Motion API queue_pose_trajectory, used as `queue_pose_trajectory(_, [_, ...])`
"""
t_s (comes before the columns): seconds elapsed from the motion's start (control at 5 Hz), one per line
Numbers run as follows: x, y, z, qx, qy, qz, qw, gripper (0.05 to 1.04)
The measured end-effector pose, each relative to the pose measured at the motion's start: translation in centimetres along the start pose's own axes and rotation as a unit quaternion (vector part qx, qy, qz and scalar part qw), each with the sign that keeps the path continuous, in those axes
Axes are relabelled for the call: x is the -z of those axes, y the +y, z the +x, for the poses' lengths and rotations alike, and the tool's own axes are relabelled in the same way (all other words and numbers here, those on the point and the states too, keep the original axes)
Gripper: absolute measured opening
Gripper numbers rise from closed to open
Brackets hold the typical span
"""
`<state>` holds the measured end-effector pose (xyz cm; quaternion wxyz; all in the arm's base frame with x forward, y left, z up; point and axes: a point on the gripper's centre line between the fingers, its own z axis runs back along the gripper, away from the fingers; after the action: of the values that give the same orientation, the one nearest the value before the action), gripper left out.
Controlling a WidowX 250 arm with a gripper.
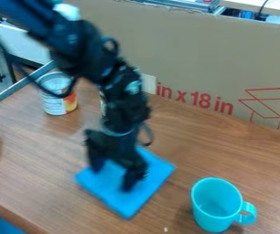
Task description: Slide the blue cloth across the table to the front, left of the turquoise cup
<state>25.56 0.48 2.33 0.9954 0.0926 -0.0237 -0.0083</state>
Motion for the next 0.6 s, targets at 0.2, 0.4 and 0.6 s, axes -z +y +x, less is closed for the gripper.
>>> queue_pose_trajectory(0.2, [0.2,1.3,-4.8,-0.021,0.046,-0.003,0.9987,1.0])
queue_pose_trajectory(0.4, [0.1,0.8,-6.8,-0.013,0.067,-0.027,0.9973,1.0])
queue_pose_trajectory(0.6, [-1.2,1.1,-4.7,-0.03,0.045,-0.073,0.9958,1.0])
